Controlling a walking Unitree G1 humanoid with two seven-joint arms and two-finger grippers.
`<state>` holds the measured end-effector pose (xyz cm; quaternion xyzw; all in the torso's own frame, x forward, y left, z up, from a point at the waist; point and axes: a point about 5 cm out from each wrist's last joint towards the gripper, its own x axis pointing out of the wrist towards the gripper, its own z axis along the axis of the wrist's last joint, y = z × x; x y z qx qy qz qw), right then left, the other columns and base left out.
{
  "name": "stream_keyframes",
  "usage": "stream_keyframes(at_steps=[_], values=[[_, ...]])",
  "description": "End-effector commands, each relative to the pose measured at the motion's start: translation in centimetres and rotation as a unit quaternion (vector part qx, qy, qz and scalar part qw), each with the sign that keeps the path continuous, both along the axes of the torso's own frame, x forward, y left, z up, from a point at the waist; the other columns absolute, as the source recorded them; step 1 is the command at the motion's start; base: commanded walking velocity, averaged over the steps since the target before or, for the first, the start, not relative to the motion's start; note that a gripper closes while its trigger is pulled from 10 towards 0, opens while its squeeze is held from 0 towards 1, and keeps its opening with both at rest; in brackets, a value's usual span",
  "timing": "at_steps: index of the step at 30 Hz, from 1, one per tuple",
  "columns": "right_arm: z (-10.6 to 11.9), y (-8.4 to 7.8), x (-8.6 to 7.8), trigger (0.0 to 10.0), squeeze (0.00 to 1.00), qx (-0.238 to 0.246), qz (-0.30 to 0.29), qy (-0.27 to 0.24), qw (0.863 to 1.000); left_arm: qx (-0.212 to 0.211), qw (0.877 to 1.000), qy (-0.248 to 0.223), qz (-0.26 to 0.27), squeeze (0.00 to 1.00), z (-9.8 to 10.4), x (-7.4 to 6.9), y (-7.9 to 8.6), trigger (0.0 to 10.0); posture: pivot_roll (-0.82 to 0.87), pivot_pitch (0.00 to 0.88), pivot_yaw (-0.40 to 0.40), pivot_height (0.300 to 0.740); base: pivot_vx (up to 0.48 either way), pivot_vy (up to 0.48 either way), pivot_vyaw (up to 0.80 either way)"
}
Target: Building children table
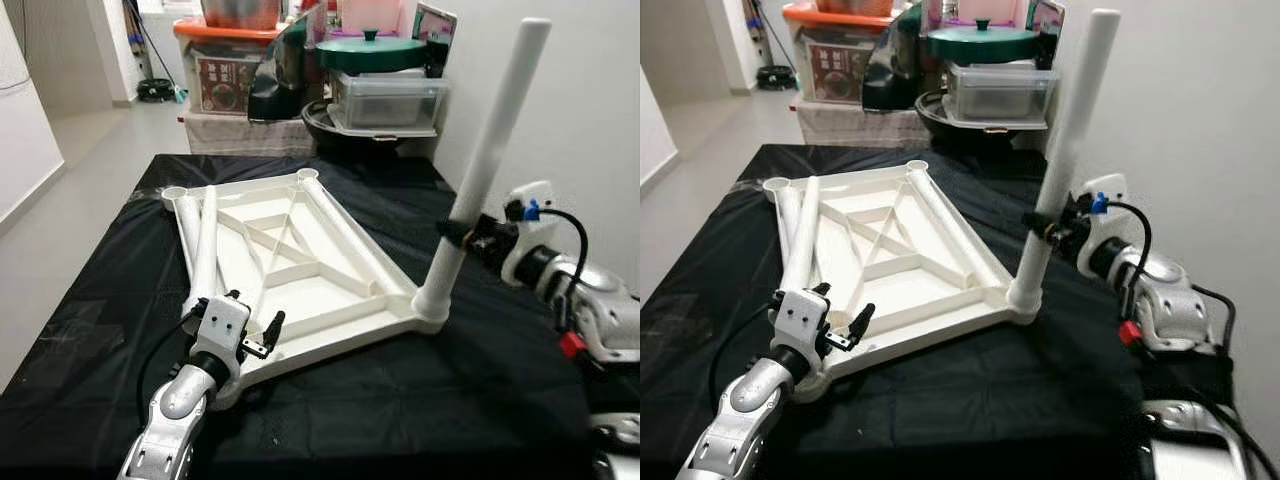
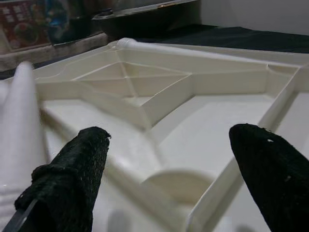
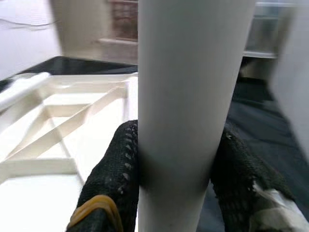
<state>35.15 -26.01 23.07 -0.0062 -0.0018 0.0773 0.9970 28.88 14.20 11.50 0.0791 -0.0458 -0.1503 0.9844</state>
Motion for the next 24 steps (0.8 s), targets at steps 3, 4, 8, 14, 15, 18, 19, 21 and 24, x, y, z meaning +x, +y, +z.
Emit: stream_keyframes(at_steps=[3, 4, 8, 14, 15, 18, 19, 21, 24], values=[[-1.4, -1.0, -0.5, 0.0, 0.0, 0.029, -0.151, 0.008, 0.988, 0.003, 1.0, 0.005, 0.001, 0.0, -0.3, -0.3, 0.2, 10.0, 0.03, 0.0, -0.084, 0.74, 0.0, 0.0, 0.0], [-2.5, 0.1, -1.3, 0.0, 0.0, 0.042, -0.187, 0.013, 0.981, 0.002, 1.0, 0.005, 0.0, 0.0, -0.3, -0.3, 0.1, 10.0, 0.04, 0.0, -0.081, 0.74, 0.0, 0.0, 0.0], [-5.0, 6.0, -3.2, 0.0, 0.0, 0.082, -0.161, 0.034, 0.983, 0.001, 1.0, 0.005, -0.005, 0.0, -0.2, -0.3, -0.1, 10.0, 0.03, 0.0, -0.075, 0.74, 0.0, 0.0, 0.0], [-5.9, 8.2, -3.1, 0.0, 0.0, 0.091, -0.131, 0.043, 0.986, 0.004, 1.0, 0.002, -0.012, 0.0, 0.0, 0.0, -0.1, 10.0, 0.03, 0.0, -0.071, 0.74, 0.0, 0.0, 0.0], [-6.0, 8.0, -3.0, 0.0, 0.0, 0.09, -0.135, 0.044, 0.986, 0.004, 1.0, -0.001, -0.014, 0.0, 0.1, 0.1, -0.1, 10.0, 0.03, 0.0, -0.071, 0.74, 0.0, 0.0, 0.0], [-5.5, 7.3, -2.8, 0.0, 0.0, 0.091, -0.151, 0.041, 0.983, -0.004, 1.0, -0.015, -0.026, 0.0, 0.9, 0.2, -0.2, 10.0, 0.03, 0.0, -0.074, 0.74, 0.0, 0.0, 0.0], [-5.5, 7.3, -2.8, 0.0, 0.0, 0.091, -0.151, 0.041, 0.983, -0.004, 1.0, -0.015, -0.026, 0.0, 0.9, 0.2, -0.2, 10.0, 0.03, 0.0, -0.074, 0.74, 0.0, 0.0, 0.0], [-4.8, 7.1, -2.8, 0.0, 0.0, 0.091, -0.162, 0.032, 0.982, -0.018, 0.999, -0.038, -0.034, 0.0, 2.2, 0.3, -0.6, 10.0, 0.03, 0.0, -0.074, 0.74, 0.0, 0.0, 0.0], [-4.4, 7.0, -2.9, 0.0, 0.0, 0.089, -0.167, 0.026, 0.982, -0.029, 0.997, -0.066, -0.03, 0.0, 3.9, 0.5, -0.6, 10.0, 0.04, 0.0, -0.075, 0.74, 0.0, 0.0, 0.0]])
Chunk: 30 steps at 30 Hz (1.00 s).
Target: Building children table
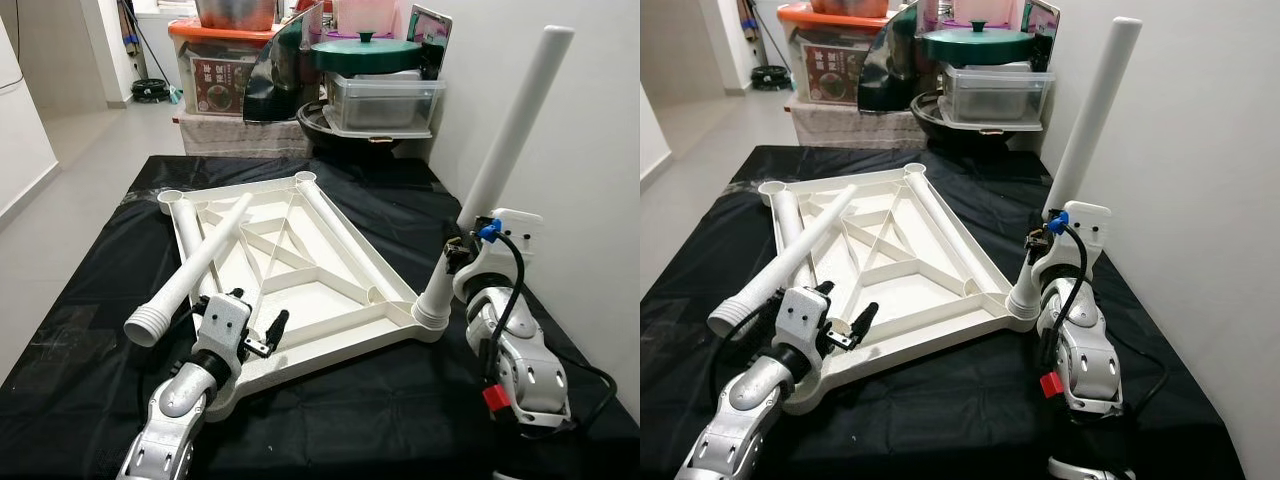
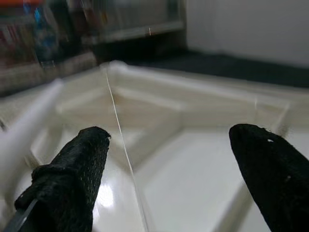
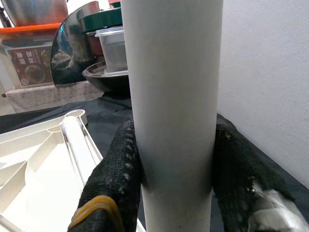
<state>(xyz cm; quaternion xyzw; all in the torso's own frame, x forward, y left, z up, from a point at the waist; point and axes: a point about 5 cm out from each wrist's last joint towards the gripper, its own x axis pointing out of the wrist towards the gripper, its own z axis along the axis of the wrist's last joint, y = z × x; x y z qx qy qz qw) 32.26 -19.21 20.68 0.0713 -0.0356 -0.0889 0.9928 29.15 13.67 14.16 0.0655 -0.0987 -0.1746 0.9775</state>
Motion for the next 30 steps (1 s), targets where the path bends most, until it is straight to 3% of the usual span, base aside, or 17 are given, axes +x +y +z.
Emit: stream_keyframes(at_steps=[1, 6, 9, 13, 14, 15, 20, 21, 22, 25, 26, 27, 28, 30], values=[[-2.0, 0.2, 0.0, 0.0, 0.0, 0.018, 0.002, 0.053, 0.998, -0.009, 1.0, -0.017, -0.001, 0.0, 1.2, 0.2, -0.1, 10.0, 0.04, 0.0, -0.075, 0.74, 0.0, 0.0, 0.0], [-2.1, 0.5, -0.2, 0.0, 0.0, 0.018, -0.001, 0.053, 0.998, -0.018, 0.998, -0.054, 0.018, 0.0, 3.5, 0.7, 0.7, 10.0, 0.05, 0.0, -0.077, 0.74, 0.0, 0.0, 0.0], [-2.4, 1.1, -0.2, 0.0, 0.0, 0.024, 0.005, 0.054, 0.998, -0.024, 0.994, -0.094, 0.041, 0.0, 6.0, 0.9, 2.4, 10.0, 0.06, 0.0, -0.077, 0.74, 0.0, 0.0, 0.0], [-2.4, 1.3, -0.1, 0.0, 0.0, 0.025, 0.013, 0.056, 0.998, -0.016, 0.993, -0.1, 0.057, 0.0, 6.5, 0.8, 3.7, 10.0, 0.06, 0.0, -0.08, 0.74, 0.0, 0.0, 0.0], [-2.4, 1.4, -0.1, 5.6, 0.0, 0.024, 0.014, 0.056, 0.998, -0.013, 0.993, -0.099, 0.062, 0.0, 6.5, 0.7, 4.1, 10.0, 0.07, 0.0, -0.08, 0.74, 0.0, 0.0, 0.0], [-2.4, 1.4, 0.0, 10.0, 0.0, 0.023, 0.018, 0.058, 0.998, -0.01, 0.993, -0.097, 0.067, 0.0, 6.4, 0.6, 4.5, 10.0, 0.07, 0.0, -0.08, 0.74, 0.0, 0.0, 0.0], [-2.5, 1.7, 0.0, 10.0, 0.0, 0.02, 0.029, 0.065, 0.997, 0.006, 0.993, -0.091, 0.081, 0.0, 6.3, 0.2, 6.0, 10.0, 0.07, 0.0, -0.079, 0.74, 0.0, 0.0, 0.0], [-2.6, 1.8, 0.0, 10.0, 0.0, 0.02, 0.034, 0.067, 0.997, 0.014, 0.992, -0.086, 0.095, 0.0, 6.3, -0.1, 7.1, 10.0, 0.08, 0.0, -0.078, 0.74, 0.0, 0.0, 0.0], [-2.6, 1.8, 0.0, 10.0, 0.0, 0.02, 0.034, 0.067, 0.997, 0.014, 0.992, -0.086, 0.095, 0.0, 6.3, -0.1, 7.1, 10.0, 0.08, 0.0, -0.078, 0.74, 0.0, 0.0, 0.0], [-2.6, 2.0, -0.1, 10.0, 0.0, 0.016, 0.038, 0.067, 0.997, 0.035, 0.987, -0.074, 0.14, 0.0, 6.0, -0.9, 10.1, 10.0, 0.08, 0.0, -0.081, 0.74, 0.0, 0.0, 0.0], [-2.6, 2.0, -0.1, 10.0, 0.0, 0.016, 0.038, 0.067, 0.997, 0.035, 0.987, -0.074, 0.14, 0.0, 6.0, -0.9, 10.1, 10.0, 0.08, 0.0, -0.081, 0.74, 0.0, 0.0, 0.0], [-2.6, 2.1, -0.1, 10.0, 0.25, 0.017, 0.039, 0.066, 0.997, 0.041, 0.985, -0.072, 0.153, 0.0, 6.0, -1.1, 10.9, 10.0, 0.08, 0.0, -0.081, 0.74, 0.0, 0.0, 0.0], [-2.6, 2.1, -0.1, 10.0, 0.25, 0.017, 0.039, 0.066, 0.997, 0.041, 0.985, -0.072, 0.153, 0.0, 6.0, -1.1, 10.9, 10.0, 0.08, 0.0, -0.081, 0.74, 0.0, 0.0, 0.0], [-2.5, 2.2, -0.1, 10.0, 1.0, 0.021, 0.042, 0.062, 0.997, 0.055, 0.98, -0.068, 0.181, 0.0, 6.0, -1.4, 12.4, 10.0, 0.09, 0.0, -0.081, 0.74, 0.0, 0.0, 0.0]])
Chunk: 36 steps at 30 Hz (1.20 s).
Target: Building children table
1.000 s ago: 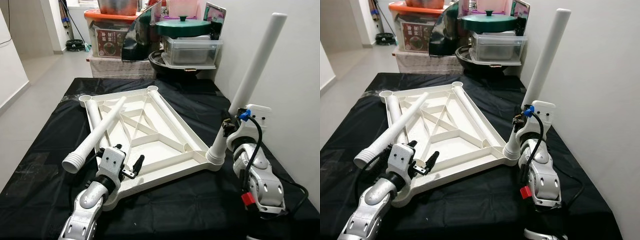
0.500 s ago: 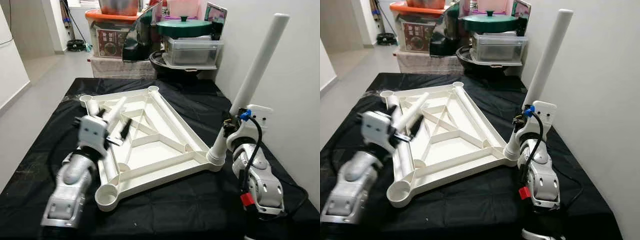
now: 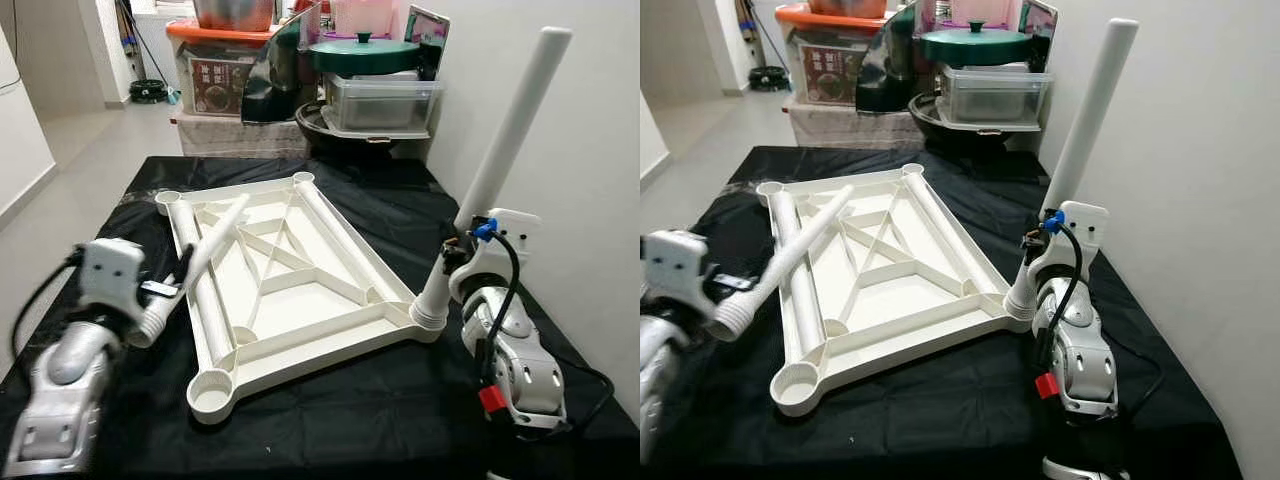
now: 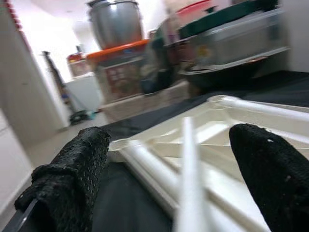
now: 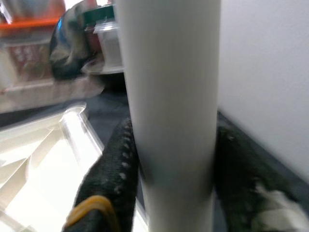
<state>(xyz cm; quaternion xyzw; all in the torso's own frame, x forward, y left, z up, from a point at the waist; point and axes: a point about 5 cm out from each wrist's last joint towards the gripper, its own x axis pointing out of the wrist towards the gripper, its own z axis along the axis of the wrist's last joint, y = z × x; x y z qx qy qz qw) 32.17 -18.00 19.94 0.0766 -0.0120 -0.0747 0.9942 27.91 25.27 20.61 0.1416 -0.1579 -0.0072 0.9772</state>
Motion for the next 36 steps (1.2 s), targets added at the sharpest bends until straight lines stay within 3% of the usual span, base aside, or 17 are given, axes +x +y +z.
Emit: stream_keyframes(at_steps=[1, 12, 13, 14, 15, 28, 29, 36], values=[[-1.7, 0.9, 0.0, 10.0, 1.0, 0.014, 0.027, 0.038, 0.999, 0.009, 0.999, 0.015, 0.036, 0.0, -0.4, -0.4, 1.6, 10.0, 0.09, 0.0, -0.084, 0.74, 0.0, 0.0, 0.0], [-1.4, 1.1, 0.1, 10.0, 1.0, 0.01, 0.036, 0.035, 0.999, 0.028, 0.993, 0.025, 0.116, 0.0, -0.7, -0.9, 5.0, 10.0, 0.09, 0.0, -0.088, 0.74, 0.0, 0.0, 0.0], [-1.3, 1.1, 0.1, 10.0, 0.15, 0.008, 0.038, 0.037, 0.999, 0.028, 0.991, 0.029, 0.126, 0.0, -0.8, -1.0, 5.5, 10.0, 0.09, 0.0, -0.087, 0.74, 0.0, 0.0, 0.0], [-1.3, 1.1, 0.1, 10.0, 0.15, 0.006, 0.04, 0.038, 0.998, 0.027, 0.991, 0.032, 0.131, 0.0, -0.9, -1.1, 5.8, 10.0, 0.09, 0.0, -0.087, 0.74, 0.0, 0.0, 0.0], [-1.2, 1.1, 0.1, 10.0, 0.0, 0.005, 0.042, 0.038, 0.998, 0.024, 0.99, 0.036, 0.134, 0.0, -1.0, -1.2, 6.0, 10.0, 0.09, 0.0, -0.087, 0.74, 0.0, 0.0, 0.0], [-0.6, -0.3, -0.1, 10.0, 0.0, -0.024, 0.027, 0.027, 0.999, 0.011, 0.976, 0.092, 0.195, 0.0, -4.0, -1.6, 8.3, 10.0, 0.07, 0.0, -0.081, 0.74, 0.0, 0.0, 0.0], [-0.6, -0.4, -0.2, 10.0, 0.0, -0.023, 0.024, 0.027, 0.999, 0.004, 0.973, 0.107, 0.204, 0.0, -4.9, -1.7, 8.6, 10.0, 0.07, 0.0, -0.08, 0.74, 0.0, 0.0, 0.0], [-0.4, -0.1, -0.2, 10.0, 0.0, -0.021, 0.026, 0.024, 0.999, -0.033, 0.97, 0.175, 0.165, 0.0, -8.7, -0.3, 7.5, 10.0, 0.05, 0.0, -0.078, 0.74, 0.0, 0.0, 0.0]])
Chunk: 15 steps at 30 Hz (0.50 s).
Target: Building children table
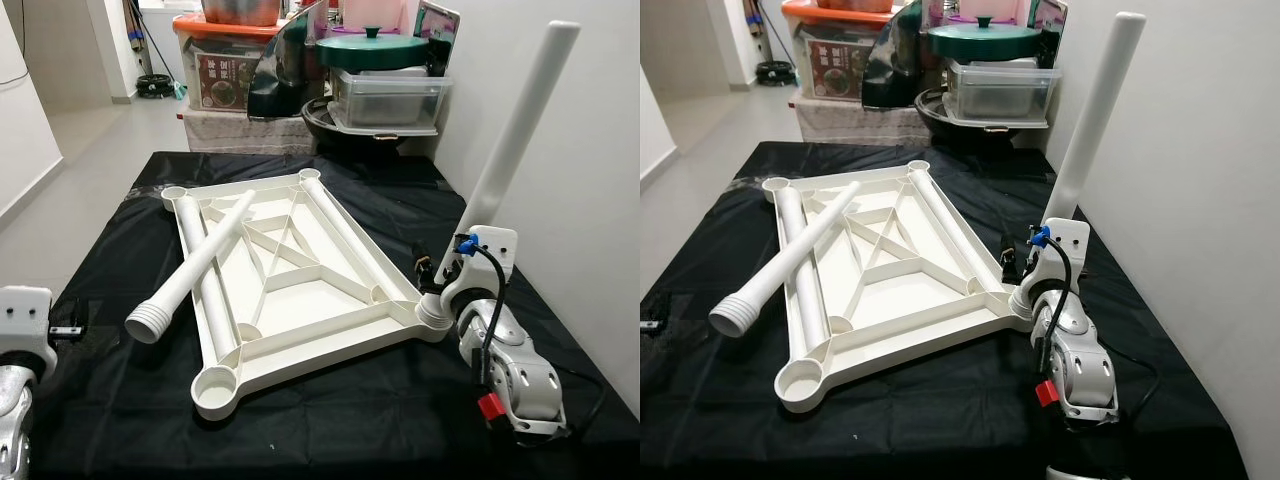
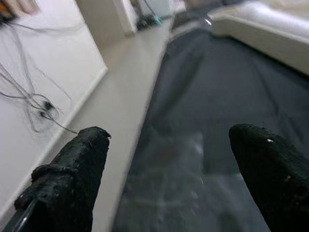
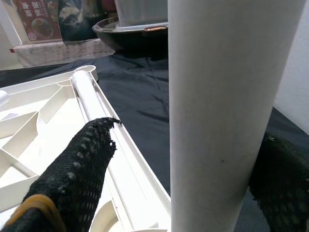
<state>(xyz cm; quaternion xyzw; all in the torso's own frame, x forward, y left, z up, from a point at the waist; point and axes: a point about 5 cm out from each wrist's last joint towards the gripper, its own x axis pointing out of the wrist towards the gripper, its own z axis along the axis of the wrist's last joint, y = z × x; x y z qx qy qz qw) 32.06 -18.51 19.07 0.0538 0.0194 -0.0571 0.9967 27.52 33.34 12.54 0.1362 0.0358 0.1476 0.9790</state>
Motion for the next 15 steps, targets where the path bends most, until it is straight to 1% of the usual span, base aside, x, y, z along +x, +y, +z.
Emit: stream_keyframes(at_steps=[1, 2, 3, 4, 5, 7, 10, 12, 13, 14, 15], values=[[0.5, 0.4, -0.1, 10.0, 0.0, 0.001, 0.006, -0.007, 1.0, -0.011, 1.0, 0.014, -0.018, 0.0, -1.0, 0.4, -0.7, 10.0, 0.05, 0.0, -0.075, 0.74, 0.0, 0.0, 0.0], [0.5, 0.4, -0.1, 10.0, 0.0, 0.001, 0.005, -0.006, 1.0, -0.013, 1.0, 0.017, -0.022, 0.0, -1.2, 0.7, -0.8, 10.0, 0.05, 0.0, -0.074, 0.74, 0.0, 0.0, 0.0], [0.5, 0.4, -0.1, 10.0, 0.0, 0.001, 0.005, -0.006, 1.0, -0.013, 1.0, 0.017, -0.022, 0.0, -1.2, 0.7, -0.8, 10.0, 0.05, 0.0, -0.074, 0.74, 0.0, 0.0, 0.0], [0.5, 0.3, -0.1, 10.0, 0.0, 0.002, 0.004, -0.007, 1.0, -0.011, 0.999, 0.019, -0.028, 0.0, -1.1, 1.1, -0.9, 10.0, 0.04, 0.0, -0.068, 0.74, 0.0, 0.0, 0.0], [0.5, 0.3, -0.1, 10.0, 0.0, 0.002, 0.004, -0.007, 1.0, -0.011, 0.999, 0.019, -0.028, 0.0, -1.1, 1.1, -0.9, 10.0, 0.04, 0.0, -0.068, 0.74, 0.0, 0.0, 0.0], [0.4, 0.2, -0.2, 10.0, 0.0, 0.005, -0.003, -0.008, 1.0, -0.006, 0.999, 0.018, -0.041, 0.0, -0.8, 2.1, -1.4, 10.0, 0.03, 0.0, -0.062, 0.74, 0.0, 0.0, 0.0], [0.4, 0.1, -0.2, 10.0, 0.0, 0.006, -0.005, -0.008, 1.0, -0.003, 0.999, 0.019, -0.047, 0.0, -0.7, 2.5, -1.6, 10.0, 0.03, 0.0, -0.062, 0.74, 0.0, 0.0, 0.0], [0.3, 0.2, -0.3, 10.0, 0.0, 0.008, -0.005, -0.007, 1.0, -0.006, 0.998, 0.025, -0.06, 0.0, -1.0, 3.3, -2.4, 10.0, 0.03, 0.0, -0.056, 0.74, 0.0, 0.0, 0.0], [0.3, 0.2, -0.3, 10.0, 0.0, 0.008, -0.005, -0.007, 1.0, -0.006, 0.998, 0.025, -0.06, 0.0, -1.0, 3.3, -2.4, 10.0, 0.03, 0.0, -0.056, 0.74, 0.0, 0.0, 0.0], [0.3, 0.2, -0.3, 10.0, 0.0, 0.009, -0.005, -0.008, 1.0, -0.01, 0.997, 0.028, -0.073, 0.0, -1.3, 3.8, -3.2, 10.0, 0.02, 0.0, -0.055, 0.74, 0.0, 0.0, 0.0], [0.3, 0.2, -0.3, 10.0, 0.0, 0.009, -0.005, -0.008, 1.0, -0.01, 0.997, 0.028, -0.073, 0.0, -1.3, 3.8, -3.2, 10.0, 0.02, 0.0, -0.055, 0.74, 0.0, 0.0, 0.0]])
